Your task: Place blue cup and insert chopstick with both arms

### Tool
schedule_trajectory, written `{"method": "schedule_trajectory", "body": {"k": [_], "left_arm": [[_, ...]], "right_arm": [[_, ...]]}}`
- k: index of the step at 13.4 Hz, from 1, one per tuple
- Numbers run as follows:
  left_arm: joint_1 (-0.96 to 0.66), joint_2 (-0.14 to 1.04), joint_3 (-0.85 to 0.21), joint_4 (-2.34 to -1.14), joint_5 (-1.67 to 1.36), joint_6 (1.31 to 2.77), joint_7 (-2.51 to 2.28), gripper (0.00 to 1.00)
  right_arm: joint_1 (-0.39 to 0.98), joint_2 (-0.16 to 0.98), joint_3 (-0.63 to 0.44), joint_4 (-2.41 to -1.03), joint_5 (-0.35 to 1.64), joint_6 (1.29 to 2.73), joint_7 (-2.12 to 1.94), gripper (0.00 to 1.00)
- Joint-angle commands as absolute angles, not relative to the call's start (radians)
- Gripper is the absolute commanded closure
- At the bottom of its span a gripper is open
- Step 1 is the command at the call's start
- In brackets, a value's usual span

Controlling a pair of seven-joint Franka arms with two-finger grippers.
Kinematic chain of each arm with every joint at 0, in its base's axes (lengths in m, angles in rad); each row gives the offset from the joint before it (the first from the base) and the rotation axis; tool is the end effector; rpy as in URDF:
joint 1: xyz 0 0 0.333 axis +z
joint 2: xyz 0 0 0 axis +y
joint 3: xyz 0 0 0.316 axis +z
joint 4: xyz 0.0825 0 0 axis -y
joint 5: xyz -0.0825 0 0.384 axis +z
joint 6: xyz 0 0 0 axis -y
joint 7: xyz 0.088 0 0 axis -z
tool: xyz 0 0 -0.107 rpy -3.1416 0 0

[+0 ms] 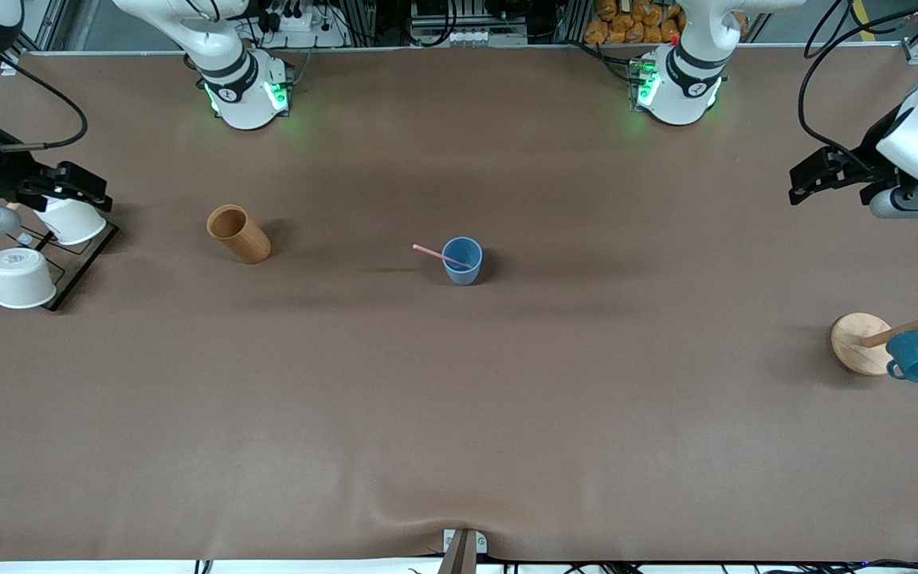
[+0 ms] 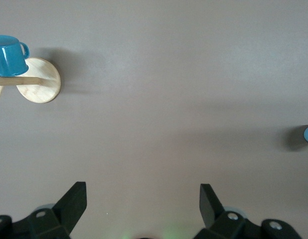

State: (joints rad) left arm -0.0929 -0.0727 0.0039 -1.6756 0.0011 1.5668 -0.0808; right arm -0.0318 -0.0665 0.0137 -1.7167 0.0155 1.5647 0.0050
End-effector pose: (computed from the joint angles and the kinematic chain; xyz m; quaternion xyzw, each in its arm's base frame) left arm 0.5278 -0.0469 0.6142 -0.9998 0.0041 0.0179 0.0019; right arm 0.5291 -0.0077 0.5914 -0.9990 0.0119 0.0427 0.0076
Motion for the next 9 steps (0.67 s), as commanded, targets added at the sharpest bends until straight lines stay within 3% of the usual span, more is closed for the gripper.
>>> {"method": "schedule_trajectory", "body": {"k": [1,9], "left_arm": [[-0.118,-0.126,0.029,-1.726,-0.015,1.566,-0.080,0.00],[-0.121,-0.129,0.028,-1.715,-0.015,1.566,-0.080,0.00]], "right_arm": [[-0.032,-0.043,0.009,-1.677,-0.006,1.577,-0.014,0.00],[-0.048,0.011,0.011,-1.595,-0.005,1.580,-0.014,0.00]]}}
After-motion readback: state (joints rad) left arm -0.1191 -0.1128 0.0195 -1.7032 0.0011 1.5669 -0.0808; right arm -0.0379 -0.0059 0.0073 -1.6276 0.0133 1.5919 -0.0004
